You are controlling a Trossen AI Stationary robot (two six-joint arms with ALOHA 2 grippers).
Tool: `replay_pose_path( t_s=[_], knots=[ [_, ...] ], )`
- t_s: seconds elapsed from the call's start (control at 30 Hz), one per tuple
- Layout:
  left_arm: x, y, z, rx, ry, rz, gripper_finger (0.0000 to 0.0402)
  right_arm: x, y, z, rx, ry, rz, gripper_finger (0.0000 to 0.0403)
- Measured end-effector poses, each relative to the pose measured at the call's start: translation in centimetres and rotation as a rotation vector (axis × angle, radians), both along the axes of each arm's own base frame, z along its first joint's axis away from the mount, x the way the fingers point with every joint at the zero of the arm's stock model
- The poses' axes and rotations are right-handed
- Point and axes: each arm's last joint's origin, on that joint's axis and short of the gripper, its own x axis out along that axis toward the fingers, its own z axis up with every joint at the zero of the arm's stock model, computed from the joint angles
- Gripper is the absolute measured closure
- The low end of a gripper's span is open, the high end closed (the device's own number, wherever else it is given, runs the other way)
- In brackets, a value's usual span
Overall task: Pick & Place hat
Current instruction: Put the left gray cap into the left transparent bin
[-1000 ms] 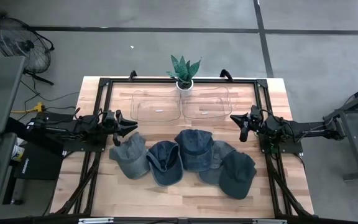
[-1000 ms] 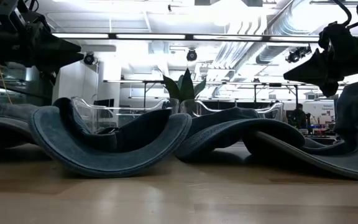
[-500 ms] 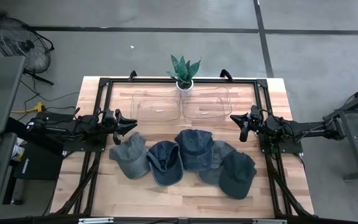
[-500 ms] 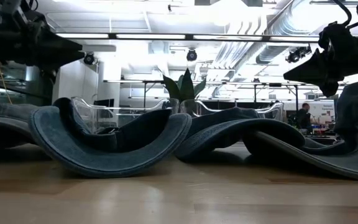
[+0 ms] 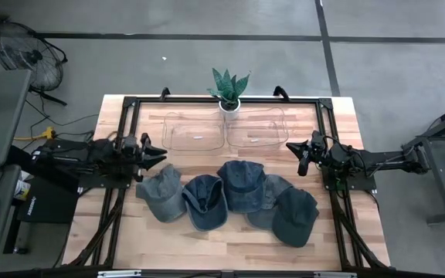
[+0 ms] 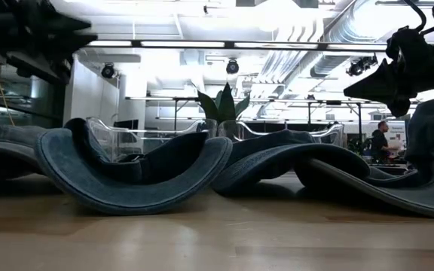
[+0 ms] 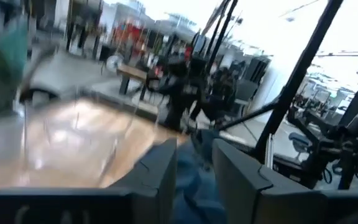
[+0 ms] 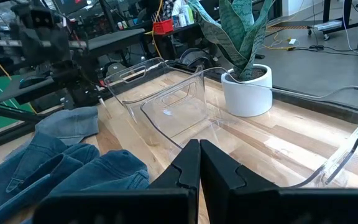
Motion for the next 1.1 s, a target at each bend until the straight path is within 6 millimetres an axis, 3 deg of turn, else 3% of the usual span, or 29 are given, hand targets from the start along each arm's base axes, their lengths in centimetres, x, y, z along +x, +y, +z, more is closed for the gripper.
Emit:
replay_pose_path(
  t_s=[0.33,0.43,0.67,0.87,1.1],
  knots=[
    [-0.7,0.4,2.6,0.052,0.206,0.1,0.0131,0.0,0.0,0.0,0.0,0.0,0.0,0.0398],
    [-0.9,0.4,4.2,0.062,0.263,0.1,0.0101,0.0,0.0,0.0,0.0,0.0,0.0,0.0398],
    [-0.9,0.3,6.8,0.065,0.503,0.085,0.0092,0.0,0.0,0.0,0.0,0.0,0.0,0.0398],
    [0.5,0.0,7.9,0.019,0.681,0.019,0.0092,0.0,0.0,0.0,0.0,0.0,0.0,0.0398],
    [2.7,-0.3,7.8,-0.422,0.844,0.179,0.0092,0.0,0.0,0.0,0.0,-0.001,0.0,0.0398]
  ],
)
